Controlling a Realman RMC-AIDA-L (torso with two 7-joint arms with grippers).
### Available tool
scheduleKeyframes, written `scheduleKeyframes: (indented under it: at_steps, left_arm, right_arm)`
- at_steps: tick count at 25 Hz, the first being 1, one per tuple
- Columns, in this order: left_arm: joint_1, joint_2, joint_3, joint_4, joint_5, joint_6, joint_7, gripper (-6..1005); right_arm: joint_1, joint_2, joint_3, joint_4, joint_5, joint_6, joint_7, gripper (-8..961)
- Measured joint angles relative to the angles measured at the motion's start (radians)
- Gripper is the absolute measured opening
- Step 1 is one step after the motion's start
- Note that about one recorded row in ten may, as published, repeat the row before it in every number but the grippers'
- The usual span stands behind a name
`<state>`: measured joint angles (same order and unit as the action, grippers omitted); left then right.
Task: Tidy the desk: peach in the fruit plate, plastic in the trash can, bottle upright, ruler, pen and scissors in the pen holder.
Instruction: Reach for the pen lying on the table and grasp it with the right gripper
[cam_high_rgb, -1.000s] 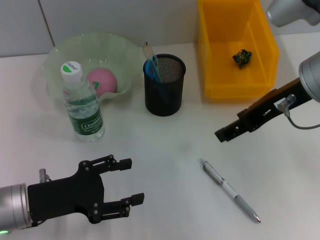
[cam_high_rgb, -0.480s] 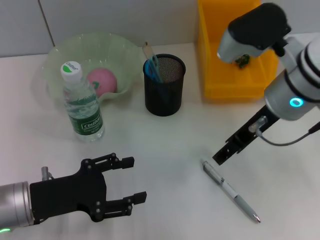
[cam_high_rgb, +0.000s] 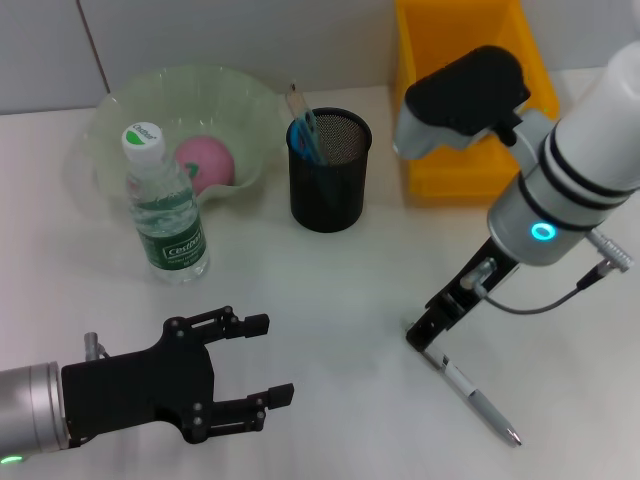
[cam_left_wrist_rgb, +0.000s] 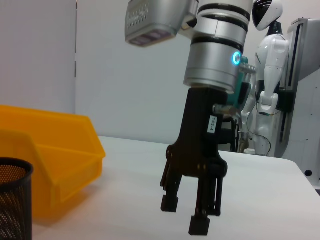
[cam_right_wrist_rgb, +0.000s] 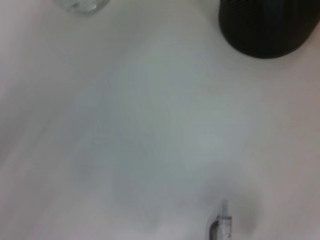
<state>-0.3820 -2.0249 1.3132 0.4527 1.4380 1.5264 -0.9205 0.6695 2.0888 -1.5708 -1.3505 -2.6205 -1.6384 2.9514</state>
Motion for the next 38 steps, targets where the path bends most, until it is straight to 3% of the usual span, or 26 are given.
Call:
scheduleKeyframes:
  at_steps: [9,34,38]
  left_arm:
    - [0.001,0.000,0.000,0.000,0.001,-0.003,0.015,780]
    - [0.000,0.000,0.000,0.010,0.002,-0.003,0.029,780]
    - [0.001,0.000,0.000,0.011,0.004,0.001,0.029,779]
  right_arm:
    - [0.000,0.005,0.014,0.098,0.047,0.046,0.009,783]
    - [0.019,0.000,0.010,0.176,0.037,0.092,0.008,752]
    - [0.025,0.000,0.009,0.183,0.036,0.093,0.008,645]
